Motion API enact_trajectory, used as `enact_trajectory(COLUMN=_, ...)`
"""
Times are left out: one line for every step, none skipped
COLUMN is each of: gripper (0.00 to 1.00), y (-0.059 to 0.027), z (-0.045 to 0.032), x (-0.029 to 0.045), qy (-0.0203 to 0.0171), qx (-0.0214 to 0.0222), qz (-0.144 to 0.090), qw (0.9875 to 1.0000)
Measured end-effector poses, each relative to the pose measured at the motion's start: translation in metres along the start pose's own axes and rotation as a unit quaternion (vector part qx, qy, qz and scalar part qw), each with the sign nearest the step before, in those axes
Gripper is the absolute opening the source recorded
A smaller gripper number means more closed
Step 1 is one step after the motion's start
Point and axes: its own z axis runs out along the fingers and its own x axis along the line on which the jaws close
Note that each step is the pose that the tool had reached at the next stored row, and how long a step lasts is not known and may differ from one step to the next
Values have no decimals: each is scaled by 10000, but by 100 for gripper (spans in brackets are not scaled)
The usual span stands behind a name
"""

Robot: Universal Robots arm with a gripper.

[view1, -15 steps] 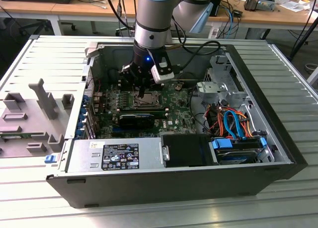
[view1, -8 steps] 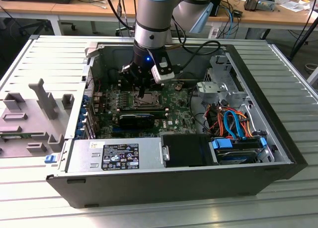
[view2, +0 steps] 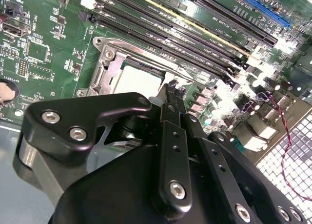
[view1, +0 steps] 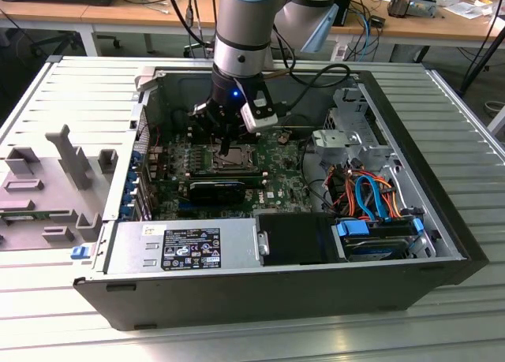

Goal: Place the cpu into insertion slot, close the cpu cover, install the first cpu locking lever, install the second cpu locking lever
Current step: 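Install the first cpu locking lever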

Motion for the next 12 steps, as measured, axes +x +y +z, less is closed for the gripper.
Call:
enact_trajectory(gripper=11, y=0, z=0, x=0, qy=0, qx=1, qz=-7, qw=10000)
enact_trajectory(gripper=11, y=0, z=0, x=0, qy=0, qx=2, qz=-14, qw=10000)
enact_trajectory(gripper=11, y=0, z=0, x=0, qy=0, qx=3, qz=-24, qw=10000)
enact_trajectory(gripper=11, y=0, z=0, x=0, qy=-1, qx=4, qz=-37, qw=10000)
enact_trajectory(gripper=11, y=0, z=0, x=0, qy=-1, qx=5, qz=-48, qw=10000)
enact_trajectory(gripper=11, y=0, z=0, x=0, qy=-1, qx=7, qz=-60, qw=10000)
enact_trajectory(gripper=11, y=0, z=0, x=0, qy=-1, qx=8, qz=-70, qw=10000)
enact_trajectory(gripper=11, y=0, z=0, x=0, qy=-1, qx=8, qz=-76, qw=10000)
enact_trajectory(gripper=11, y=0, z=0, x=0, qy=-1, qx=10, qz=-85, qw=10000)
enact_trajectory(gripper=11, y=0, z=0, x=0, qy=-2, qx=10, qz=-92, qw=10000)
enact_trajectory(gripper=11, y=0, z=0, x=0, qy=-2, qx=11, qz=-98, qw=10000)
enact_trajectory(gripper=11, y=0, z=0, x=0, qy=-2, qx=12, qz=-106, qw=9999)
